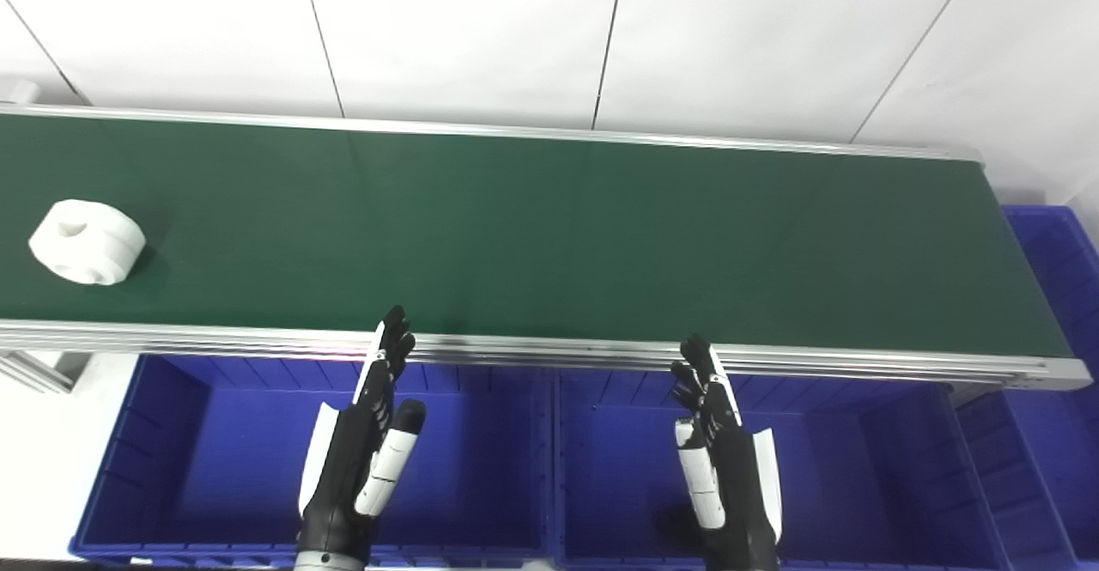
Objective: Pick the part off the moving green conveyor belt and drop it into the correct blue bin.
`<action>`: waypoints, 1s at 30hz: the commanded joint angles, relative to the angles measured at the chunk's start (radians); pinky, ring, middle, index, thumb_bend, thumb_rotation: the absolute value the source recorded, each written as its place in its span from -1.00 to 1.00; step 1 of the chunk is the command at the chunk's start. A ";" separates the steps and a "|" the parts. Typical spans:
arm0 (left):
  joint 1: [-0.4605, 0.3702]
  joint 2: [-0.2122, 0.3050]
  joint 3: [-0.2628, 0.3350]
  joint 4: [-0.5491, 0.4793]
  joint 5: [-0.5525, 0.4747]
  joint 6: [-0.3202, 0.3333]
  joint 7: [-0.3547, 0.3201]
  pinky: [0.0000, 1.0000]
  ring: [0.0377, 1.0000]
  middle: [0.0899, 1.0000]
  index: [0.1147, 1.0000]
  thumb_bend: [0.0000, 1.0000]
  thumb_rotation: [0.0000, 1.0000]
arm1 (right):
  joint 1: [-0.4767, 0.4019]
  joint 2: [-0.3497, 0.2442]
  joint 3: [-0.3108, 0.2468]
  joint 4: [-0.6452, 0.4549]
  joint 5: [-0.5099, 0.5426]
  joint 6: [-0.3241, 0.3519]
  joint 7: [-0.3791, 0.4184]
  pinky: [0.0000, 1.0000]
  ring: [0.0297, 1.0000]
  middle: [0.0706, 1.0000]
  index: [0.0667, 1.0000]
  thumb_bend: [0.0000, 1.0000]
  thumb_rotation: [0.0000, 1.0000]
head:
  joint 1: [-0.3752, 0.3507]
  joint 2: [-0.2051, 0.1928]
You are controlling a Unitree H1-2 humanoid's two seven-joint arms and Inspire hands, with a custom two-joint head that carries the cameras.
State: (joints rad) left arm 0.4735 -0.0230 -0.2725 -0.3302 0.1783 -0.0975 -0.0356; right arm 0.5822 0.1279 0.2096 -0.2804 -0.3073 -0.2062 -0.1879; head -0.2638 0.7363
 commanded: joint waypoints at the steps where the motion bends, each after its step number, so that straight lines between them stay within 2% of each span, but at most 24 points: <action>1: 0.001 -0.009 -0.006 -0.026 -0.005 -0.013 0.000 0.98 0.95 1.00 1.00 0.33 0.91 | 0.000 0.029 0.012 -0.035 -0.005 -0.012 -0.007 0.69 0.78 0.84 0.88 0.40 1.00 | 0.001 0.001; 18: 0.000 -0.010 -0.019 -0.022 0.005 -0.014 0.005 0.95 0.93 1.00 1.00 0.28 0.91 | -0.001 0.020 0.010 -0.042 0.007 -0.003 0.004 0.69 0.78 0.85 0.90 0.41 1.00 | 0.013 0.000; 24: 0.000 -0.022 -0.033 -0.006 0.017 -0.022 0.013 0.94 0.91 1.00 1.00 0.22 0.92 | -0.009 0.008 -0.004 -0.025 0.026 -0.021 0.001 0.69 0.78 0.84 0.89 0.40 1.00 | 0.076 -0.022; 25: -0.001 -0.026 -0.038 0.000 0.025 -0.025 0.015 0.94 0.91 1.00 1.00 0.21 0.92 | -0.013 0.001 -0.010 -0.016 0.032 -0.031 0.001 0.69 0.77 0.83 0.89 0.40 1.00 | 0.116 -0.037; 28: -0.004 -0.038 -0.048 0.018 0.047 -0.035 0.024 0.90 0.88 0.99 1.00 0.15 0.87 | -0.020 -0.017 -0.024 0.006 0.049 -0.056 0.004 0.68 0.78 0.84 0.90 0.38 1.00 | 0.156 -0.051; 29: -0.005 -0.044 -0.053 0.030 0.058 -0.045 0.030 0.90 0.88 0.98 1.00 0.14 0.86 | -0.021 -0.024 -0.030 0.009 0.063 -0.058 0.008 0.68 0.78 0.84 0.90 0.37 1.00 | 0.205 -0.068; 30: -0.006 -0.048 -0.056 0.039 0.067 -0.053 0.035 0.87 0.86 0.97 1.00 0.10 0.81 | -0.022 -0.029 -0.033 0.012 0.074 -0.060 0.011 0.71 0.80 0.85 0.92 0.36 1.00 | 0.205 -0.068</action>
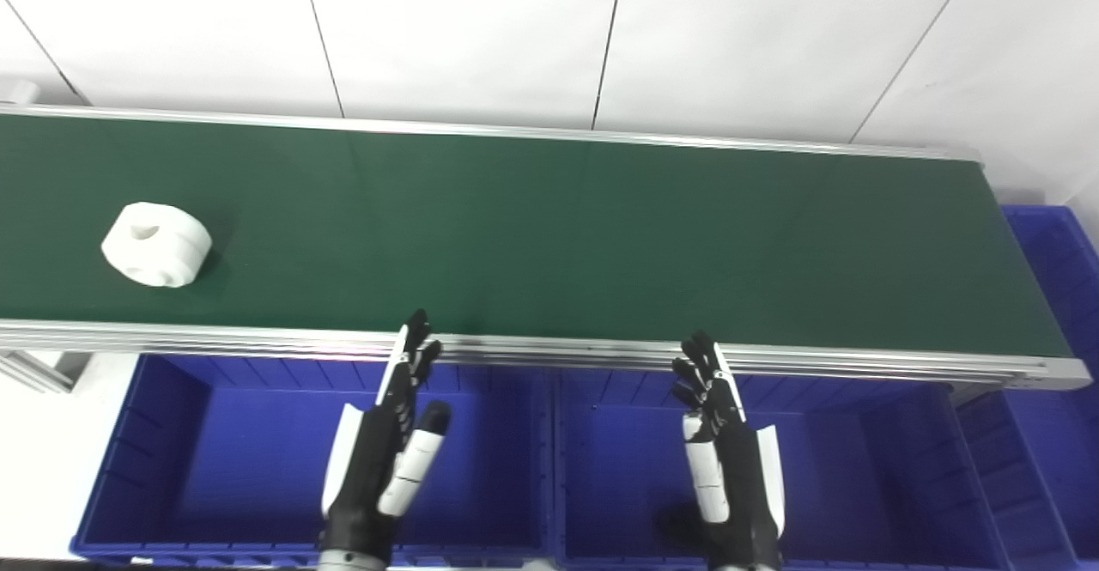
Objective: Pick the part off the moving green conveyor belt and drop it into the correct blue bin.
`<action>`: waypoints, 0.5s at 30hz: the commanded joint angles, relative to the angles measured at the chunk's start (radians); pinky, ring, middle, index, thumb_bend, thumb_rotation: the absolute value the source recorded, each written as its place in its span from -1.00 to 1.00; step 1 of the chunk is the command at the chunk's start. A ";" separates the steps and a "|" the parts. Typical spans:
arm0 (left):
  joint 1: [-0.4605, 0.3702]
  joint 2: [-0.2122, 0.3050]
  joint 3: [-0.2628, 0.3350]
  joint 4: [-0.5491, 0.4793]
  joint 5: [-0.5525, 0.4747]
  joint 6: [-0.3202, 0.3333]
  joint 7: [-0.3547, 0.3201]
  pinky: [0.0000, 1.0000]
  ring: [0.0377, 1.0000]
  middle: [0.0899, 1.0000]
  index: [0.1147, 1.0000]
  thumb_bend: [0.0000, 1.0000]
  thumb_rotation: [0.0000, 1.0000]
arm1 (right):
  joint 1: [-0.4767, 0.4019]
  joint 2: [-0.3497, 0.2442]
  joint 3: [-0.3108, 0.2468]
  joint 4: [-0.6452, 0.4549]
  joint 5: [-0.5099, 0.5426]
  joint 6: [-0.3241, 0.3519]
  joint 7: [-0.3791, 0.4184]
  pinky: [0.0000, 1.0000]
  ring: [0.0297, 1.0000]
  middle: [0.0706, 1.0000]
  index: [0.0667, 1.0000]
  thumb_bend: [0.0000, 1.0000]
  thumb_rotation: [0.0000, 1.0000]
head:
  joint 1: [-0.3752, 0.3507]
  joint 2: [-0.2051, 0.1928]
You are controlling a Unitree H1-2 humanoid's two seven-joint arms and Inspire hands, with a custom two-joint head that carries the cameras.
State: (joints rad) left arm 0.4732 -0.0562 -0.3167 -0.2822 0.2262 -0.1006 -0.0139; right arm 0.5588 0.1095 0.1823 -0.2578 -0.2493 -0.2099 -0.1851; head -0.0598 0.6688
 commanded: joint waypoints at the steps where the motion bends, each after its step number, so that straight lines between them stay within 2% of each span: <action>1: -0.008 -0.019 -0.019 0.003 0.030 -0.058 0.019 0.85 0.85 0.96 1.00 0.08 0.77 | 0.000 -0.019 -0.011 -0.009 0.031 -0.056 0.014 0.72 0.81 0.86 0.92 0.36 1.00 | 0.046 -0.020; 3: -0.011 -0.028 -0.028 0.025 0.048 -0.073 0.030 0.78 0.83 0.94 1.00 0.00 0.66 | -0.003 -0.040 -0.019 -0.003 0.052 -0.055 0.027 0.79 0.84 0.89 0.96 0.31 1.00 | 0.075 -0.037; 6: -0.013 -0.043 -0.037 0.052 0.058 -0.093 0.045 0.72 0.80 0.92 0.97 0.00 0.52 | -0.008 -0.065 -0.027 0.009 0.075 -0.066 0.041 0.85 0.88 0.94 1.00 0.22 1.00 | 0.099 -0.056; 7: -0.014 -0.050 -0.040 0.061 0.059 -0.096 0.049 0.71 0.80 0.92 0.96 0.00 0.50 | -0.010 -0.071 -0.030 0.012 0.082 -0.067 0.044 0.86 0.89 0.95 1.00 0.21 1.00 | 0.117 -0.073; 11: -0.020 -0.072 -0.053 0.084 0.052 -0.095 0.060 0.68 0.79 0.90 0.93 0.09 0.42 | -0.018 -0.091 -0.045 0.026 0.096 -0.062 0.052 0.87 0.90 0.96 1.00 0.11 1.00 | 0.149 -0.098; 15: -0.026 -0.088 -0.062 0.108 0.049 -0.101 0.070 0.69 0.79 0.89 0.90 0.21 0.40 | -0.032 -0.116 -0.059 0.057 0.132 -0.084 0.078 0.93 0.93 0.99 1.00 0.06 1.00 | 0.183 -0.122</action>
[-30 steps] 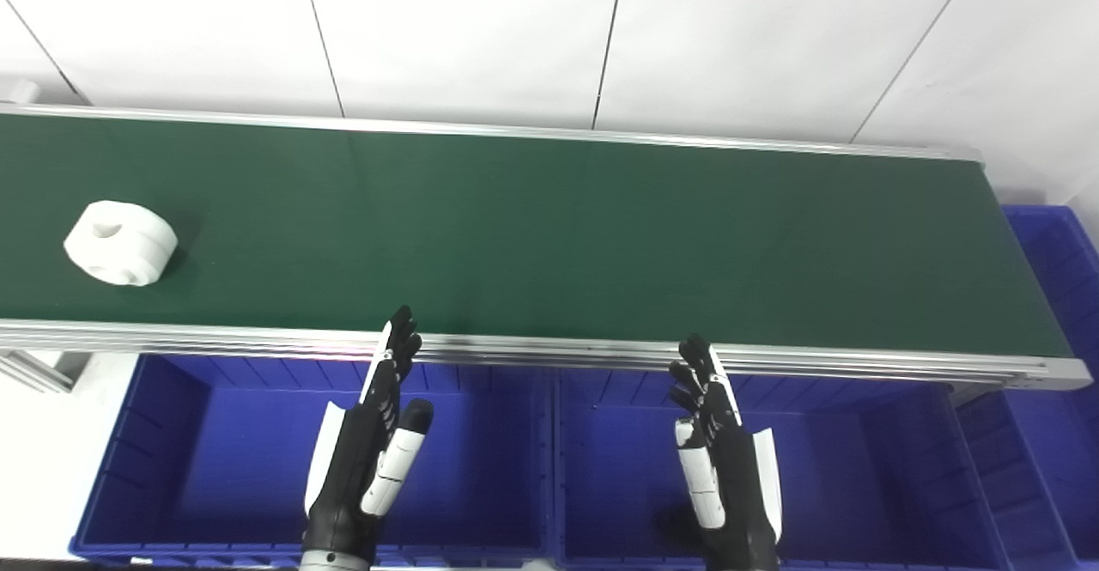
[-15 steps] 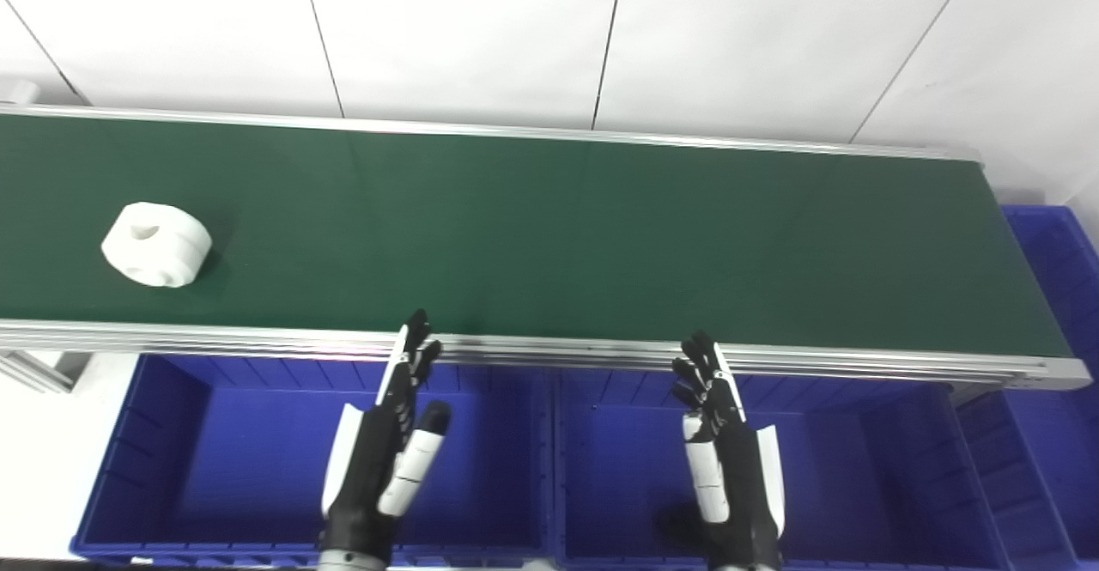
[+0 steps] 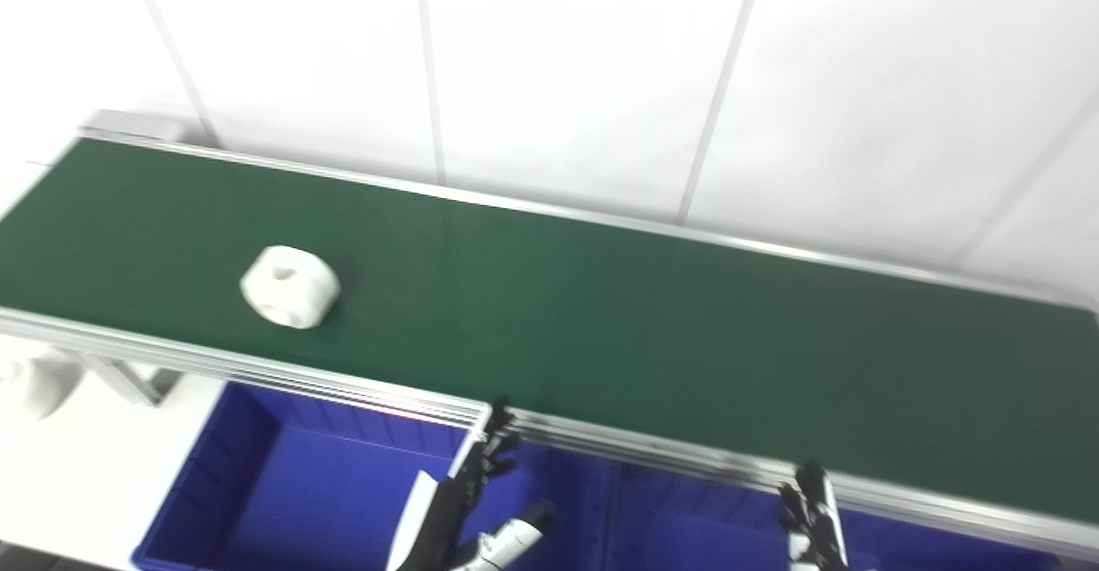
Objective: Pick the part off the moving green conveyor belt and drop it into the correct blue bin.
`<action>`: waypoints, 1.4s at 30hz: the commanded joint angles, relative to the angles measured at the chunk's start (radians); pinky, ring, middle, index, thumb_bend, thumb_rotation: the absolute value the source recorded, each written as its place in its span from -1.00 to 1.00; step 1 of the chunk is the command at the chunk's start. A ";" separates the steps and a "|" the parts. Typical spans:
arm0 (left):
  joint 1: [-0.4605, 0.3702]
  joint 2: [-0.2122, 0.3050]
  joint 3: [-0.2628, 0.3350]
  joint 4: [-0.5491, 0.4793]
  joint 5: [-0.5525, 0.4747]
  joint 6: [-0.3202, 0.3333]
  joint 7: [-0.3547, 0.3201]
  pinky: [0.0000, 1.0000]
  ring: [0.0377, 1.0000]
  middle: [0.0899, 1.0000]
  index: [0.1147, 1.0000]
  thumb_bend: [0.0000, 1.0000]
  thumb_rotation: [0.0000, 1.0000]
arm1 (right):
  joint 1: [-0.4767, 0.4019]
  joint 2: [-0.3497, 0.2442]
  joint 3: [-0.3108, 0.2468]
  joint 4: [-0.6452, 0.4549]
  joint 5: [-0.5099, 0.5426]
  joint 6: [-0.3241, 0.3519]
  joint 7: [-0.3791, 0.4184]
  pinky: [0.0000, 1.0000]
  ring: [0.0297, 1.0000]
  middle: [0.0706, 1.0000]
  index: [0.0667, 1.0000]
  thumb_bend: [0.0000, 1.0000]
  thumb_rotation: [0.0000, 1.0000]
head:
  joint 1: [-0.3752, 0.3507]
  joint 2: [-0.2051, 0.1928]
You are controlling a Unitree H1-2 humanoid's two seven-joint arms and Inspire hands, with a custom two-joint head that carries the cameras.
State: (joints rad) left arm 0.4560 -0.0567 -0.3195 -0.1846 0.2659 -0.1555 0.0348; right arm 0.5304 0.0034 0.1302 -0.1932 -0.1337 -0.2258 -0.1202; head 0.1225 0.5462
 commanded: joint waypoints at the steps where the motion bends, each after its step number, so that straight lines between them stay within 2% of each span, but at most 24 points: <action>1: -0.009 -0.091 -0.060 0.016 0.009 -0.048 0.025 0.68 0.78 0.89 0.89 0.23 0.39 | -0.010 -0.014 -0.011 0.008 0.023 -0.084 0.015 0.94 0.94 0.99 1.00 0.05 1.00 | 0.020 -0.012; 4: -0.017 -0.095 -0.062 0.031 0.006 -0.065 0.034 0.65 0.77 0.87 0.85 0.23 0.33 | -0.025 -0.015 -0.023 0.051 0.030 -0.117 0.014 0.96 0.94 0.99 1.00 0.09 1.00 | 0.045 -0.034; 6: -0.026 -0.094 -0.061 0.031 0.002 -0.078 0.036 0.57 0.71 0.78 0.79 0.20 0.16 | -0.032 -0.012 -0.029 0.067 0.030 -0.126 0.015 0.97 0.96 1.00 1.00 0.04 1.00 | 0.054 -0.042; 7: -0.032 -0.088 -0.061 0.018 0.008 -0.078 0.034 0.57 0.71 0.77 0.78 0.20 0.14 | -0.033 -0.013 -0.030 0.067 0.027 -0.120 0.018 0.97 0.96 1.00 1.00 0.04 1.00 | 0.056 -0.045; 9: -0.053 -0.071 -0.055 -0.011 0.025 -0.084 0.029 0.50 0.69 0.74 0.75 0.25 0.05 | -0.034 -0.015 -0.031 0.068 0.024 -0.110 0.022 0.98 0.98 1.00 1.00 -0.03 1.00 | 0.057 -0.051; 11: -0.073 -0.056 -0.046 -0.033 0.036 -0.093 0.025 0.43 0.62 0.68 0.72 0.36 0.07 | -0.034 -0.010 -0.033 0.070 0.027 -0.106 0.022 1.00 0.99 1.00 1.00 -0.10 1.00 | 0.058 -0.057; 12: -0.103 -0.037 -0.032 -0.053 0.060 -0.100 0.023 0.42 0.61 0.67 0.72 0.38 0.07 | -0.037 -0.010 -0.034 0.073 0.029 -0.108 0.023 1.00 0.99 1.00 1.00 -0.11 1.00 | 0.060 -0.061; 15: -0.199 0.028 0.010 -0.091 0.141 -0.106 0.013 0.19 0.49 0.54 0.59 0.55 0.00 | -0.044 -0.009 -0.035 0.080 0.030 -0.111 0.028 1.00 1.00 1.00 1.00 -0.09 1.00 | 0.061 -0.062; 16: -0.241 0.052 0.034 -0.098 0.168 -0.096 0.010 0.18 0.48 0.54 0.59 0.56 0.00 | -0.047 -0.008 -0.034 0.081 0.028 -0.110 0.029 1.00 1.00 1.00 1.00 -0.09 1.00 | 0.063 -0.064; 17: -0.279 0.071 0.056 -0.097 0.194 -0.099 0.018 0.17 0.48 0.50 0.50 0.68 0.02 | -0.050 -0.006 -0.034 0.083 0.029 -0.110 0.030 1.00 1.00 1.00 1.00 -0.10 1.00 | 0.063 -0.065; 18: -0.326 0.093 0.081 -0.079 0.247 -0.124 0.049 0.18 0.45 0.43 0.40 0.77 0.05 | -0.054 -0.006 -0.033 0.088 0.030 -0.117 0.031 1.00 1.00 1.00 1.00 -0.12 1.00 | 0.062 -0.067; 20: -0.405 0.140 0.114 -0.037 0.366 -0.173 0.112 0.27 0.47 0.39 0.34 0.78 0.14 | -0.060 -0.002 -0.034 0.098 0.025 -0.130 0.027 1.00 1.00 1.00 1.00 -0.16 1.00 | 0.060 -0.066; 22: -0.466 0.184 0.132 -0.001 0.469 -0.187 0.151 0.62 0.64 0.50 0.45 0.70 0.17 | -0.062 0.003 -0.034 0.102 0.017 -0.136 0.024 1.00 1.00 1.00 1.00 -0.21 1.00 | 0.055 -0.064; 26: -0.545 0.251 0.147 0.060 0.545 -0.190 0.181 0.78 0.72 0.59 0.53 0.74 0.10 | -0.055 0.010 -0.028 0.085 0.011 -0.121 0.028 1.00 0.99 1.00 1.00 -0.25 1.00 | 0.043 -0.056; 30: -0.647 0.341 0.151 0.180 0.603 -0.210 0.194 0.74 0.68 0.59 0.49 0.89 -0.04 | -0.047 0.014 -0.024 0.070 0.007 -0.113 0.031 1.00 0.96 1.00 1.00 -0.18 1.00 | 0.029 -0.046; 33: -0.689 0.393 0.141 0.238 0.606 -0.191 0.155 0.72 0.68 0.62 0.52 0.92 -0.06 | -0.044 0.023 -0.020 0.064 0.006 -0.117 0.029 1.00 0.95 1.00 1.00 -0.12 1.00 | 0.014 -0.030; 36: -0.721 0.429 0.128 0.289 0.611 -0.172 0.136 0.61 0.63 0.60 0.50 0.97 -0.19 | -0.039 0.026 -0.017 0.050 0.006 -0.109 0.033 0.97 0.95 1.00 1.00 -0.03 1.00 | 0.008 -0.023; 40: -0.749 0.457 0.117 0.348 0.607 -0.156 0.117 0.60 0.62 0.58 0.47 1.00 -0.26 | -0.037 0.030 -0.012 0.041 0.017 -0.105 0.041 0.97 0.95 1.00 1.00 0.03 1.00 | 0.002 -0.014; 42: -0.767 0.472 0.111 0.403 0.613 -0.156 0.123 0.59 0.61 0.57 0.45 1.00 -0.27 | -0.041 0.036 -0.012 0.053 0.023 -0.130 0.036 0.96 0.94 1.00 1.00 0.07 1.00 | -0.003 -0.008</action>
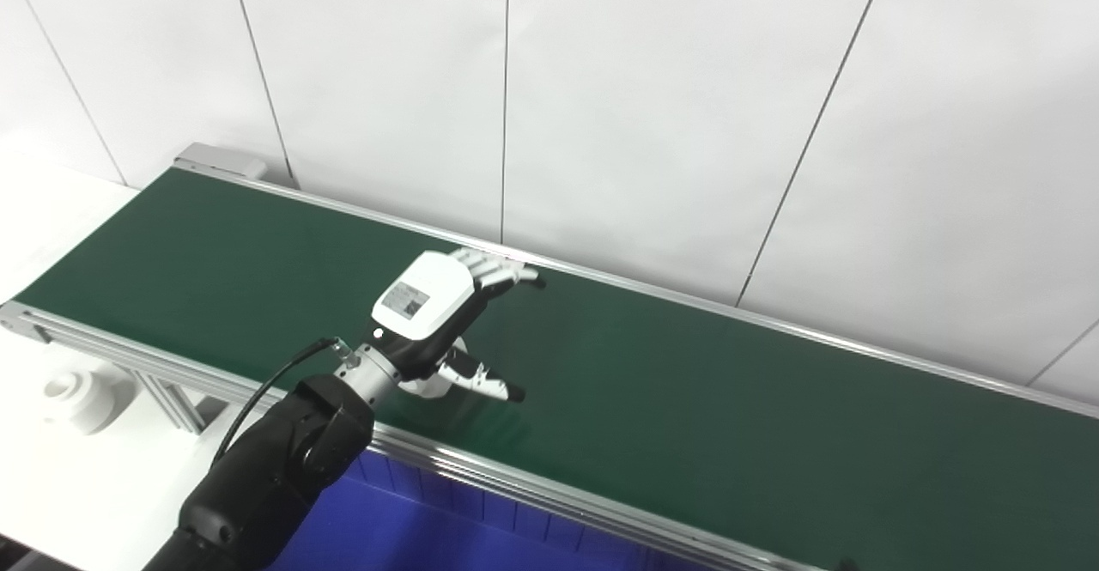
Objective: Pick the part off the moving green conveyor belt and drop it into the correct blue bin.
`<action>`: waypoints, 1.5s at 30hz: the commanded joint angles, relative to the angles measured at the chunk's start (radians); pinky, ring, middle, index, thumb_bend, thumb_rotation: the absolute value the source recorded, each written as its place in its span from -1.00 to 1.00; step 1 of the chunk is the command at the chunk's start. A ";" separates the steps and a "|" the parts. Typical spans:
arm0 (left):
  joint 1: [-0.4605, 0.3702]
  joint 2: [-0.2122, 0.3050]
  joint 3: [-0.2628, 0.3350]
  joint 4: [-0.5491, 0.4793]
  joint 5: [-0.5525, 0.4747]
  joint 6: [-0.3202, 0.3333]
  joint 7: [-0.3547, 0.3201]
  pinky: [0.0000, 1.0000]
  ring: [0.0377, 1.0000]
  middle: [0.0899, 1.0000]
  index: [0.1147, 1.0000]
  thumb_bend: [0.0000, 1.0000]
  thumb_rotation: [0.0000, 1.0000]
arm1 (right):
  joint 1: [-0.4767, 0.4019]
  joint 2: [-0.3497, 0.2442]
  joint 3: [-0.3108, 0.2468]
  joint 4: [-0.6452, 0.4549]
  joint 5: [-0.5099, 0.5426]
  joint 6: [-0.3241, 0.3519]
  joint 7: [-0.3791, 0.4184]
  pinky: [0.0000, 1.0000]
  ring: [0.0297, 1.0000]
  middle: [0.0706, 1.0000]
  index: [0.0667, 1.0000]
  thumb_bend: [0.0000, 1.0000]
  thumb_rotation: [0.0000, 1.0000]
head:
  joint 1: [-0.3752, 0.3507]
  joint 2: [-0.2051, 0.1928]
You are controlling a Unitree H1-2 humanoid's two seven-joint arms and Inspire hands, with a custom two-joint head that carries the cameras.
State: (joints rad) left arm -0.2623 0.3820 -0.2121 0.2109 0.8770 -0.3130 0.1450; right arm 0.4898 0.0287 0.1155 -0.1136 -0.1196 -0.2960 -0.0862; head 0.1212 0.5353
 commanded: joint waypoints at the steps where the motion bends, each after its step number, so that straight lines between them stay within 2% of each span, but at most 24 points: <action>1: -0.056 0.040 0.000 0.031 0.003 0.005 0.011 0.59 0.61 0.57 0.45 1.00 -0.26 | -0.001 0.013 0.004 -0.020 0.007 -0.072 -0.001 0.95 0.93 0.99 1.00 0.08 1.00 | -0.003 0.006; 4: -0.066 0.061 -0.011 0.060 -0.004 0.023 -0.021 0.68 0.68 0.61 0.49 0.96 -0.22 | -0.001 0.015 0.004 -0.021 0.009 -0.074 0.002 0.93 0.91 0.98 1.00 0.09 1.00 | -0.008 0.015; 6: -0.072 0.075 -0.020 0.064 -0.022 0.036 -0.066 0.71 0.69 0.62 0.50 0.95 -0.21 | 0.002 0.014 0.003 -0.030 0.007 -0.062 0.005 0.93 0.91 0.98 1.00 0.10 1.00 | -0.011 0.019; 9: -0.084 0.101 -0.036 0.063 -0.082 0.041 -0.176 0.71 0.67 0.61 0.50 0.92 -0.24 | 0.007 0.010 0.005 -0.046 0.005 -0.038 0.011 0.92 0.92 0.99 1.00 0.11 1.00 | -0.013 0.022; 12: -0.093 0.130 -0.057 0.028 -0.150 0.062 -0.331 0.64 0.61 0.55 0.45 0.92 -0.24 | 0.010 0.007 0.005 -0.058 0.012 -0.026 0.020 0.92 0.92 1.00 1.00 0.14 1.00 | -0.020 0.033; 15: -0.086 0.137 -0.064 -0.012 -0.172 0.091 -0.391 0.52 0.55 0.48 0.38 0.99 -0.34 | 0.011 0.008 0.003 -0.065 0.019 -0.020 0.024 0.91 0.92 0.99 1.00 0.20 1.00 | -0.022 0.035; 18: -0.077 0.124 -0.060 -0.012 -0.136 0.099 -0.336 0.42 0.49 0.44 0.35 0.99 -0.50 | 0.011 0.006 0.002 -0.064 0.014 -0.021 0.024 0.90 0.91 0.98 1.00 0.23 1.00 | -0.024 0.037; 21: -0.075 0.111 -0.057 0.006 -0.108 0.089 -0.262 0.25 0.34 0.32 0.27 0.98 -0.70 | 0.011 0.006 0.002 -0.062 0.012 -0.022 0.023 0.90 0.91 0.98 1.00 0.21 1.00 | -0.025 0.036; 22: -0.073 0.102 -0.050 0.020 -0.106 0.073 -0.215 0.24 0.32 0.30 0.26 0.98 -0.72 | 0.012 0.008 0.002 -0.065 0.011 -0.018 0.023 0.90 0.91 0.98 1.00 0.21 1.00 | -0.026 0.037; 24: -0.069 0.084 -0.037 0.051 -0.108 0.034 -0.118 0.12 0.17 0.15 0.14 0.87 -0.89 | 0.013 0.012 0.003 -0.071 0.011 -0.011 0.021 0.88 0.91 0.97 1.00 0.20 1.00 | -0.027 0.037; 25: -0.068 0.074 -0.031 0.069 -0.110 0.010 -0.068 0.07 0.10 0.09 0.00 0.47 -0.89 | 0.014 0.014 0.003 -0.073 0.011 -0.008 0.020 0.89 0.91 0.97 1.00 0.18 1.00 | -0.028 0.037; 26: -0.068 0.069 -0.028 0.081 -0.110 -0.005 -0.038 0.03 0.03 0.02 -0.10 0.18 -0.90 | 0.015 0.015 0.003 -0.073 0.010 -0.007 0.019 0.90 0.91 0.97 1.00 0.16 1.00 | -0.028 0.037; 27: -0.067 0.058 -0.022 0.092 -0.116 -0.027 0.000 -0.02 -0.04 -0.07 -0.13 0.09 -0.95 | 0.015 0.016 0.003 -0.075 0.011 -0.002 0.019 0.90 0.91 0.97 1.00 0.16 1.00 | -0.028 0.037; 29: -0.064 0.033 -0.003 0.117 -0.148 -0.084 0.070 -0.05 -0.10 -0.12 -0.13 0.06 -0.98 | 0.016 0.017 0.003 -0.076 0.011 0.005 0.019 0.91 0.91 0.97 1.00 0.17 1.00 | -0.028 0.037; 31: -0.061 0.014 0.012 0.131 -0.175 -0.123 0.110 -0.09 -0.13 -0.15 -0.13 0.04 -1.00 | 0.015 0.019 0.004 -0.076 0.010 0.008 0.018 0.91 0.91 0.97 1.00 0.15 1.00 | -0.031 0.036; 37: -0.030 -0.021 0.052 0.086 -0.293 -0.154 0.106 -0.19 -0.15 -0.14 -0.14 0.04 -1.00 | 0.021 0.026 0.006 -0.092 0.000 0.026 0.015 0.88 0.89 0.96 1.00 0.15 1.00 | -0.036 0.046; 40: 0.003 -0.023 0.065 0.018 -0.336 -0.139 0.069 -0.18 -0.10 -0.12 -0.16 0.04 -1.00 | 0.028 0.032 0.008 -0.104 -0.007 0.032 0.012 0.88 0.89 0.96 1.00 0.08 1.00 | -0.046 0.059; 45: 0.085 0.004 0.059 -0.180 -0.365 -0.102 -0.042 -0.11 -0.05 -0.12 -0.17 0.04 -1.00 | 0.038 0.042 0.013 -0.135 -0.034 0.058 0.010 0.84 0.86 0.94 1.00 0.20 1.00 | -0.077 0.097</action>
State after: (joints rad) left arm -0.1728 0.3571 -0.1556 0.0908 0.5231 -0.4089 0.1310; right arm 0.5196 0.0604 0.1239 -0.2077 -0.1458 -0.2431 -0.0751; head 0.0430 0.6335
